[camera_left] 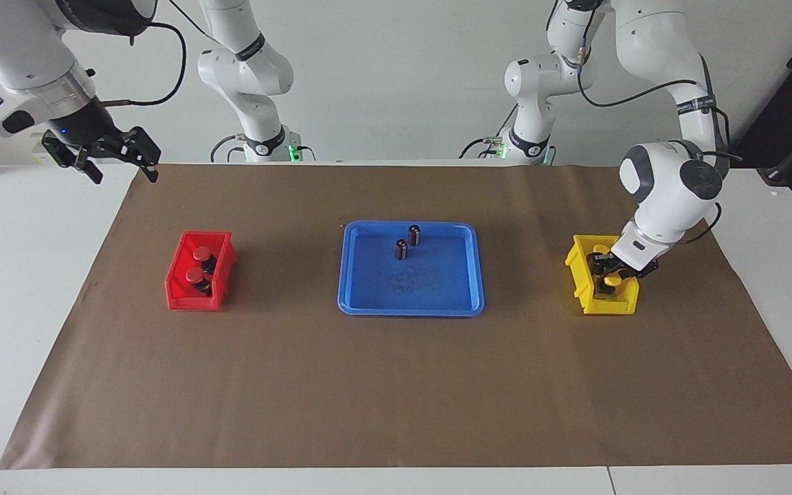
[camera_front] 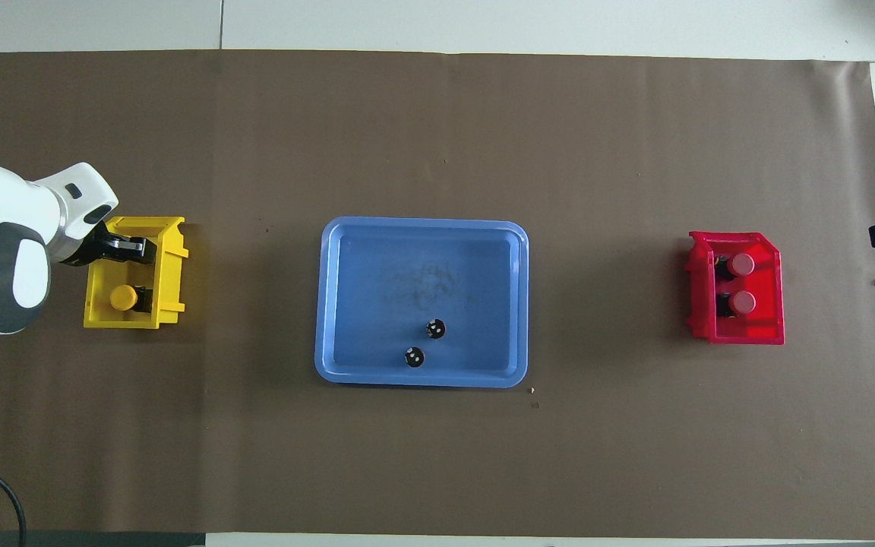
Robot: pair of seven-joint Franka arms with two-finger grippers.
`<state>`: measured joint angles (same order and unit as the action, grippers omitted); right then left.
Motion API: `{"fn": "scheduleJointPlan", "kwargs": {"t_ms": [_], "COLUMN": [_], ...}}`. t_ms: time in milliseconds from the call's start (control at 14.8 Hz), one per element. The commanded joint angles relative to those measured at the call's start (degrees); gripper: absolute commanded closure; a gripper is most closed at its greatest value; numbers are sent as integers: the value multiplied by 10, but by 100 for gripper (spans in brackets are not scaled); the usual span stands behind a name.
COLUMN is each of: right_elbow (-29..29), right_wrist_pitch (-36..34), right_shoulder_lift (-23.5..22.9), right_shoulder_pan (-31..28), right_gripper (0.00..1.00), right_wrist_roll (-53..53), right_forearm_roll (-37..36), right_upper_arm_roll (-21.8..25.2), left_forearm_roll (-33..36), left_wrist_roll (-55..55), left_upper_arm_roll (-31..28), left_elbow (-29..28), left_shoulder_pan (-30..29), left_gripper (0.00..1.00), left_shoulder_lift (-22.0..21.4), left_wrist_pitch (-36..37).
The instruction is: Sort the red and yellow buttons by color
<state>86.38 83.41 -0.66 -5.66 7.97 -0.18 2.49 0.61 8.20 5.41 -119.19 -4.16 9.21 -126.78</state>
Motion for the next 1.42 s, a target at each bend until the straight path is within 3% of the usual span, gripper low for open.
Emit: {"fn": "scheduleJointPlan", "kwargs": {"t_ms": [0, 271, 610, 678, 746, 814, 1356], "right_elbow": [12, 16, 16, 16, 15, 16, 16], "right_wrist_pitch": [9, 7, 2, 2, 2, 2, 3], "right_shoulder_lift": [8, 8, 9, 9, 9, 9, 9], "right_shoulder_pan": [37, 42, 42, 45, 45, 46, 44], "right_gripper": [1, 1, 1, 1, 1, 1, 1], "right_wrist_roll": [-10, -10, -8, -8, -8, -8, -9], "right_forearm_roll": [-10, -10, -10, -10, -10, -10, -11], "right_upper_arm_roll": [42, 48, 46, 45, 45, 44, 44], "left_forearm_roll": [12, 12, 12, 12, 13, 13, -16], "left_wrist_roll": [7, 6, 6, 6, 7, 7, -9], "left_upper_arm_roll": [5, 5, 5, 5, 5, 5, 6], "left_elbow": [-12, -6, 47, 71, 92, 112, 349], "left_shoulder_pan": [-8, -8, -8, -8, -5, 0, 3], "left_gripper": [60, 44, 43, 31, 9, 0, 0], "left_shoulder_lift": [-6, -6, -5, -6, -7, -10, -24], "left_wrist_pitch": [-17, -13, 49, 79, 105, 126, 365]}}
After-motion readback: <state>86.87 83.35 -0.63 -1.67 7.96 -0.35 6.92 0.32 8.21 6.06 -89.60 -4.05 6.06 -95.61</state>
